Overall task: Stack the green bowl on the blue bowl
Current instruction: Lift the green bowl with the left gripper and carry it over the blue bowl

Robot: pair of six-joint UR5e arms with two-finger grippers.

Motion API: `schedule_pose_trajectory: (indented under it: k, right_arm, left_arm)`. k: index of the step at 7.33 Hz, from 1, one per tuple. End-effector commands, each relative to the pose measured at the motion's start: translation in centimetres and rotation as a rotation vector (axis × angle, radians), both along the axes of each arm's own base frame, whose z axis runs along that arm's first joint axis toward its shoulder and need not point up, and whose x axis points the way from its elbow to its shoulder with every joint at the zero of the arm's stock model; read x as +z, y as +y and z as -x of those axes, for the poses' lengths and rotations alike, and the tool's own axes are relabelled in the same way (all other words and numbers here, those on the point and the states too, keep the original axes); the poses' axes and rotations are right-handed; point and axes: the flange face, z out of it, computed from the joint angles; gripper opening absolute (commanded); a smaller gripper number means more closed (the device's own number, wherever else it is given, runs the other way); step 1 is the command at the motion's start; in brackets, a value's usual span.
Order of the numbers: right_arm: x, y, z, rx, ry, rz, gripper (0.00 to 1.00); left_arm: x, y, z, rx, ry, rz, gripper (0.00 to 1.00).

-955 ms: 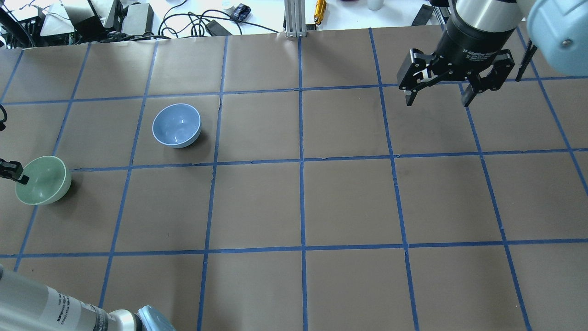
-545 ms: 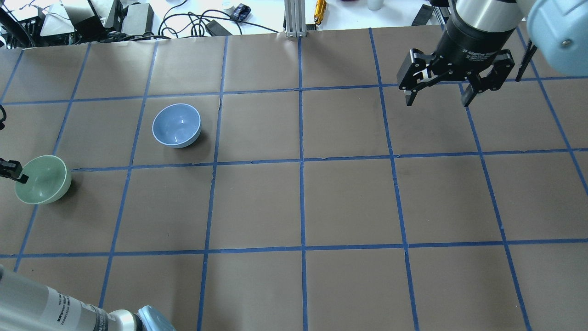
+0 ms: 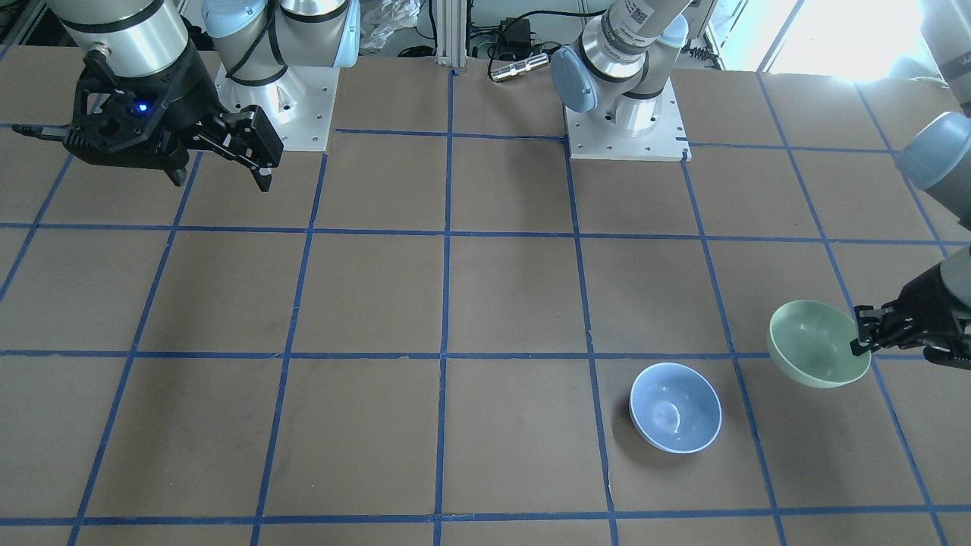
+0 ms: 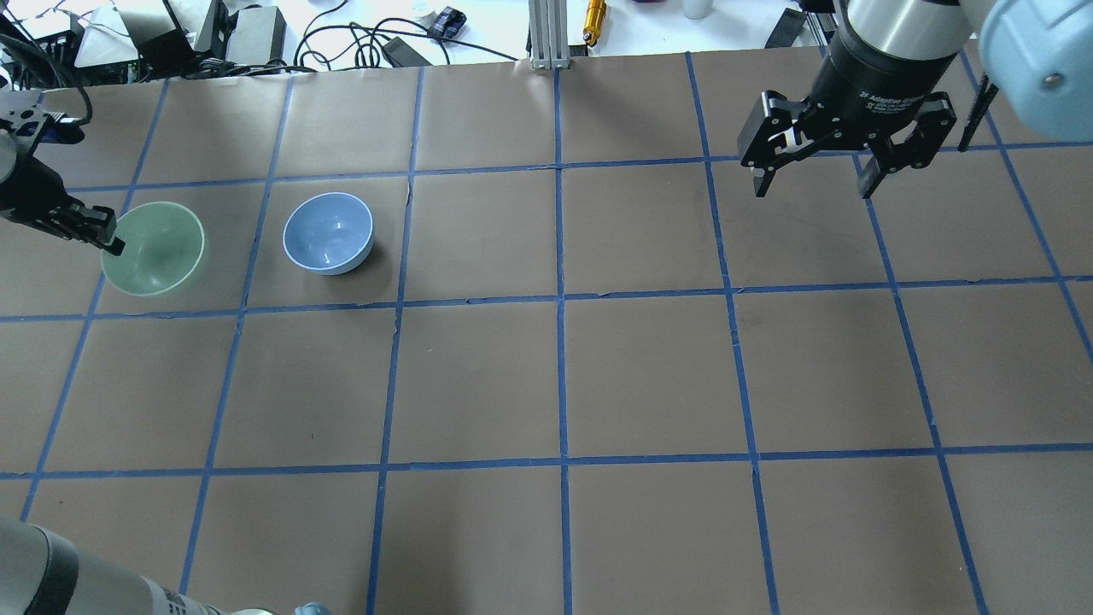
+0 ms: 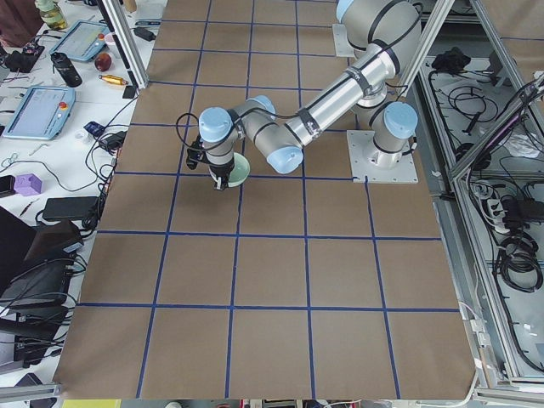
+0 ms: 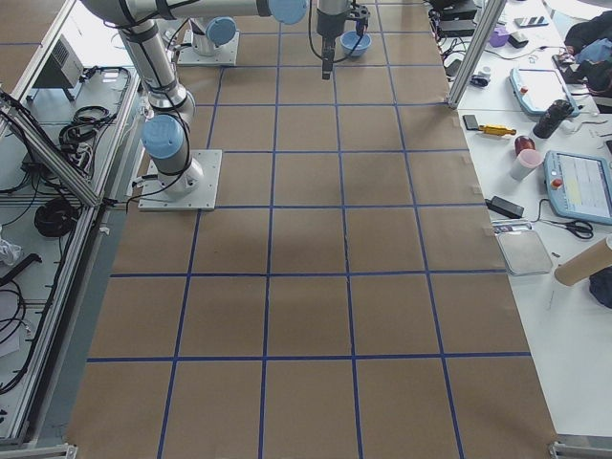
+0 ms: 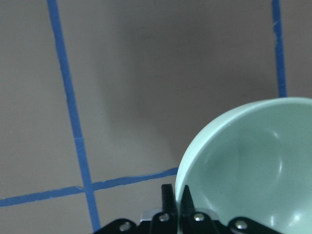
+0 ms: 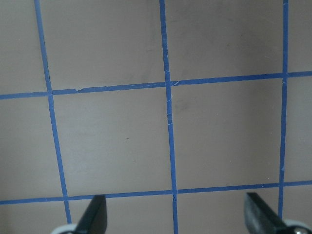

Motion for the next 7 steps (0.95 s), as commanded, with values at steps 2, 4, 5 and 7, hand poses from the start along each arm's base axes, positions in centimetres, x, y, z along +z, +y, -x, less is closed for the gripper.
schedule_pose_trajectory:
  k: [2,4,5,7]
  right_arm:
    - [0.0,0.0,0.0,0.0,0.0,0.0,1.0]
    - [-0.1,0.0,0.0,0.0,0.0,-0.001,1.0]
    - [0.0,0.0,0.0,0.0,0.0,0.0,1.0]
    - [0.0,0.0,0.0,0.0,0.0,0.0,1.0]
  left_arm:
    - [3.3,-3.7,9.7,0.078,0.004,0.019,0.0]
    - [2.4,-4.7,13.1,0.175,0.046,0.012,0.0]
    - [0.3,-5.2,13.9,0.219,0.085,-0.021,0.0]
    - [-2.4,-5.8,16.3,0.187,0.112,-0.061,0.0]
